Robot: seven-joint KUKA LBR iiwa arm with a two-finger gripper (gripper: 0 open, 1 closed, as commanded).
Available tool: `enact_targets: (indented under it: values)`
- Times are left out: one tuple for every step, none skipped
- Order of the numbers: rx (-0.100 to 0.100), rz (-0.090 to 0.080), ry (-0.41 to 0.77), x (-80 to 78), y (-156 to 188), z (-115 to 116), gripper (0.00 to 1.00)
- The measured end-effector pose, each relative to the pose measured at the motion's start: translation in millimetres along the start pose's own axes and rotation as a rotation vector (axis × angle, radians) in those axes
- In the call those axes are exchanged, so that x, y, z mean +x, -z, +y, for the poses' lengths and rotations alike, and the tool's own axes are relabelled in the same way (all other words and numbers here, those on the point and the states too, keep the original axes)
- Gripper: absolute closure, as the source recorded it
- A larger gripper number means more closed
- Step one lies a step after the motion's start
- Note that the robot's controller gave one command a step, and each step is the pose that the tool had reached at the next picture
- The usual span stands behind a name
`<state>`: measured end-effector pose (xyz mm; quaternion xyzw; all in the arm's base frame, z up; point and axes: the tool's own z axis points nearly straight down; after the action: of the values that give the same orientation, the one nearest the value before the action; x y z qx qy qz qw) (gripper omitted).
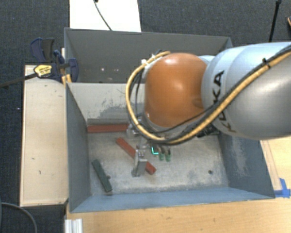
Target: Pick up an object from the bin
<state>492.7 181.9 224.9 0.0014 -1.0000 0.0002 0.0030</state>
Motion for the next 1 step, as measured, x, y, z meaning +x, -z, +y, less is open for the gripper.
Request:
enact_targets:
  values:
    - [0.001, -0.002, -0.128, -34.8, -158.1, -25.9, 0.00]
